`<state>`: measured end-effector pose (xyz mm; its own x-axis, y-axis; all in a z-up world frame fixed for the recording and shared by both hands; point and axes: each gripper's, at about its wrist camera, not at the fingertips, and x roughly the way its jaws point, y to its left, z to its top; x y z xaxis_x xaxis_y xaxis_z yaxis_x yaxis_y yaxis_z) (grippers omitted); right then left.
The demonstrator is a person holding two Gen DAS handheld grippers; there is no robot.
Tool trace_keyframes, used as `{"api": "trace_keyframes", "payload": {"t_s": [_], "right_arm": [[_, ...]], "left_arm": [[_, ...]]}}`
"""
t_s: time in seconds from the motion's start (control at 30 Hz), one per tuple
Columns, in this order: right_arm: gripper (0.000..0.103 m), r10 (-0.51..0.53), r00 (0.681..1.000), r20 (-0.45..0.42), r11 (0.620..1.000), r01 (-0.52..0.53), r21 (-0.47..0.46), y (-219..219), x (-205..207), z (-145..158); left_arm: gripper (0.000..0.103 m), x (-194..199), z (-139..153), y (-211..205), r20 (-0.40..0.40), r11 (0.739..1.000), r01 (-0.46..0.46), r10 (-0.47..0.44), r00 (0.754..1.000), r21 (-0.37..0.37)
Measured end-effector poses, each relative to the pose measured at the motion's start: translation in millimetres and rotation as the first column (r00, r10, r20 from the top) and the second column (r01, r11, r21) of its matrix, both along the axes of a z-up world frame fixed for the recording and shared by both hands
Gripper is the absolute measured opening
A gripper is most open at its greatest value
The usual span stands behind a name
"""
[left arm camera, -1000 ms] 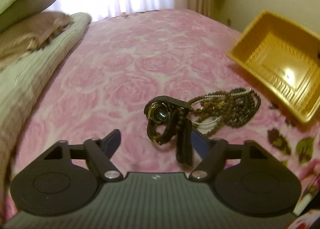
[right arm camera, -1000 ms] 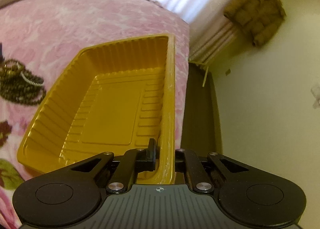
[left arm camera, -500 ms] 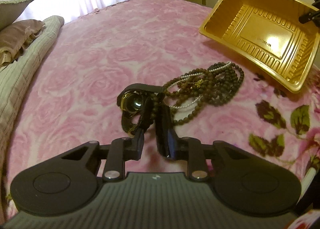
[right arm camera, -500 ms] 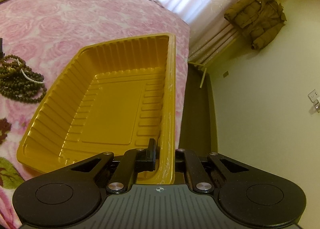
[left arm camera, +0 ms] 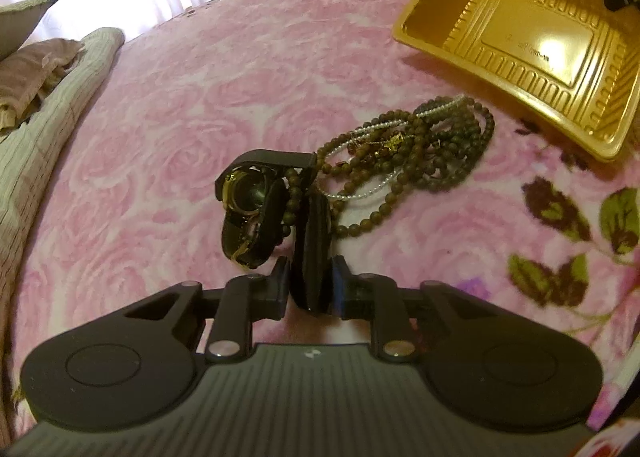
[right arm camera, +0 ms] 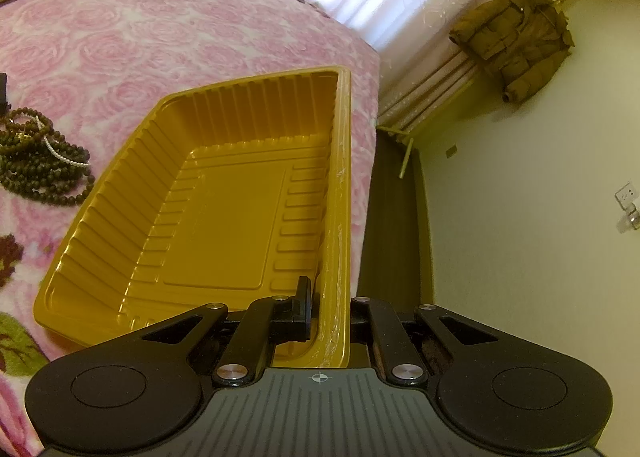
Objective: Organize jewelry
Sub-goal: 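Carry the black piece into the tray held by the right tool and release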
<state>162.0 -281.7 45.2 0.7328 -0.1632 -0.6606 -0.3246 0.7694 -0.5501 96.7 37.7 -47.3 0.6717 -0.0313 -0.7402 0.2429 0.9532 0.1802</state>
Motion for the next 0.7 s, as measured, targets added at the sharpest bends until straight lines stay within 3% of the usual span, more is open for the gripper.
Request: {"api": "trace_keyframes", "payload": {"t_s": [0.2, 0.4, 0.7], "right_arm": [[0.008, -0.004, 1.000, -0.002, 1.000, 0.004, -0.005, 1, -2, -1], [0.008, -0.013, 1.000, -0.017, 1.000, 0.013, -0.002, -1, -3, -3], [0.008, -0.019, 0.997, -0.076, 1.000, 0.017, -0.021, -3, -3, -8]], "left_arm": [[0.019, -12, 18, 4, -0.003, 0.995, -0.018, 0.018, 1.000, -0.096], [0.018, -19, 33, 2, -0.005, 0.974, -0.040, 0.040, 0.999, -0.222], [0.018, -21, 59, -22, 0.040, 0.953, 0.004, 0.008, 0.999, -0.302]]}}
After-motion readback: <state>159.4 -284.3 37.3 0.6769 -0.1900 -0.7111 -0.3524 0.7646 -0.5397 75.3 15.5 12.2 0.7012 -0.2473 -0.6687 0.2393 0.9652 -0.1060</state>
